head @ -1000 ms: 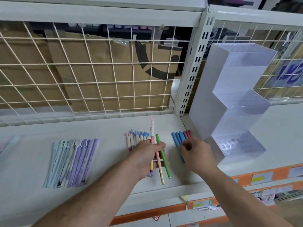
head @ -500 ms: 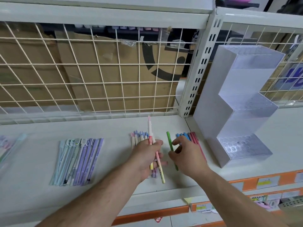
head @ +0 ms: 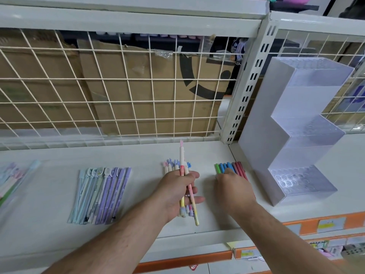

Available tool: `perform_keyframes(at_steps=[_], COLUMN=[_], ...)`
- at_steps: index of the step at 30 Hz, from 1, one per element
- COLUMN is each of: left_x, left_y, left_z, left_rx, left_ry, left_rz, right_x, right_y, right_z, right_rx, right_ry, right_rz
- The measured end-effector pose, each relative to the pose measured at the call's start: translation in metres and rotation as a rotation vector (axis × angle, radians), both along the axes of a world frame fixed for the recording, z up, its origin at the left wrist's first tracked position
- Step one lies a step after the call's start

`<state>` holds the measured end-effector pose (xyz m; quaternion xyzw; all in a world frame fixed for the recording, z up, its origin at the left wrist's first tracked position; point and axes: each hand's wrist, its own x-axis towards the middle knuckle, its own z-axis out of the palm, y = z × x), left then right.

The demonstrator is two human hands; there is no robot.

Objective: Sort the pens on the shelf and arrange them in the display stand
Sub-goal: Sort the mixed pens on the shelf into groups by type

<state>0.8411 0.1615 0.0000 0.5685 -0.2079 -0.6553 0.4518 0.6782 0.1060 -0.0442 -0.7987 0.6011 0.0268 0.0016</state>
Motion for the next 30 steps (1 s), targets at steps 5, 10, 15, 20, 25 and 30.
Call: perform_keyframes(at_steps=[5, 10, 15, 20, 25, 30], left_x=[0.005, 0.012, 0.018, 0.025, 0.042, 0.063], left_y=[0.002, 0.005, 0.01, 0.02, 0.03, 0.039], left_z=[0.002, 0.004, 0.006, 0.01, 0.009, 0.002], left_rx=[-0.007, -0.018, -0.041, -0.082, -0.097, -0.069], left_ry=[0.018, 0.052, 0.076, 0.097, 0.083, -0.038], left_rz=[0.006, 0.004, 0.009, -0.016, -0.025, 0.059], right_x=[-0.001, 0.002, 0.02, 0.049, 0.07, 0.086], right_y=[0.001, 0.008, 0.02, 0.049, 0.058, 0.059], right_z=[0.004, 0.01, 0.018, 0.056, 0.052, 0.044], right_rx=[0.002, -0.036, -0.116, 0.415, 0.427, 0.302], right_ry=[0.056, 0.012, -0.669, -1.089, -1.032, -0.987], right_rz=[-0.018, -0.03, -0.01, 0.028, 0.016, -0.157])
